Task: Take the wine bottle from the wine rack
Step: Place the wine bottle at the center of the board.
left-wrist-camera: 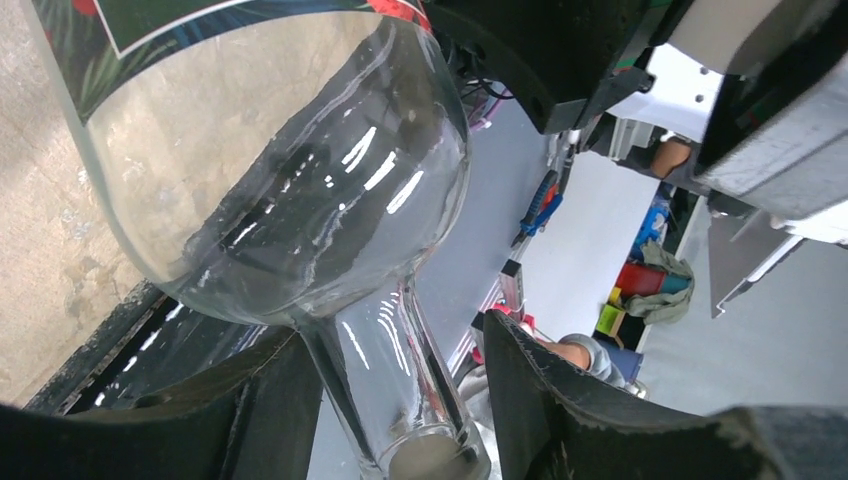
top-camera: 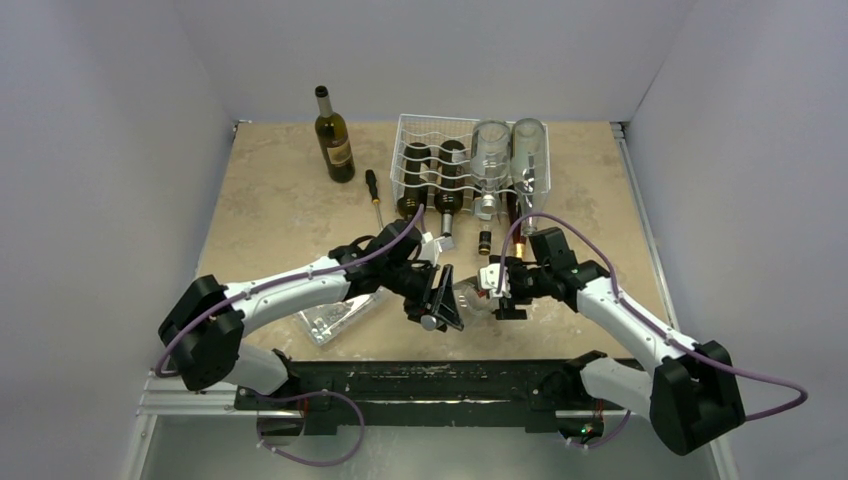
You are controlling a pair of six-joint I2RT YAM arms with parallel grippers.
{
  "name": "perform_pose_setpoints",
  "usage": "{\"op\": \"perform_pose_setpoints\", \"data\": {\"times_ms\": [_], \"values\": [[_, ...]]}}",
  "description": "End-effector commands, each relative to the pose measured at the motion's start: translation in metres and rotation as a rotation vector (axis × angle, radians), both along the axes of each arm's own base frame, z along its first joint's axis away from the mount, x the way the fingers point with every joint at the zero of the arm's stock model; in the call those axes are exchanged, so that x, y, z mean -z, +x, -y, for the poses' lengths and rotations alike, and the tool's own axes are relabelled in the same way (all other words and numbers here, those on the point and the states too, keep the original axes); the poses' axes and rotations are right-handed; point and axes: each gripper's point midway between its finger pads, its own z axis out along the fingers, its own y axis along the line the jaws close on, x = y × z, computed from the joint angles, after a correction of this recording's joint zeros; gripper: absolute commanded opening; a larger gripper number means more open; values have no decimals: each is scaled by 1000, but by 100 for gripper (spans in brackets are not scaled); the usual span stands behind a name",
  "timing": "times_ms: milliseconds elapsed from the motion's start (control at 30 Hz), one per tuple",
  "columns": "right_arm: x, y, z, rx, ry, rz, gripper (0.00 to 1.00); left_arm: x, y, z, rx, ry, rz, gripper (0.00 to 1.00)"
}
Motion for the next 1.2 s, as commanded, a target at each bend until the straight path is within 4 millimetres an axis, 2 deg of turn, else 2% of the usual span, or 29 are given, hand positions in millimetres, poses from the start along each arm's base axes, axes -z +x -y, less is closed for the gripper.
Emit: {"op": "perform_pose_setpoints", "data": {"times_ms": [0, 200, 800, 933, 1167], "values": [[-8, 1, -8, 2, 28, -27, 82, -67, 6, 16, 57, -288, 153, 56], [-6, -1, -9, -4, 31, -48, 83, -75, 9, 17, 51, -340, 161, 62], [-1, -4, -9, -5, 27, -75, 83, -88, 12, 32, 129, -414, 147, 71], [2, -5, -9, -11, 21, -91, 83, -92, 15, 34, 140, -427, 154, 76], [3, -5, -9, -11, 20, -100, 84, -97, 21, 38, 145, -440, 152, 77]]}}
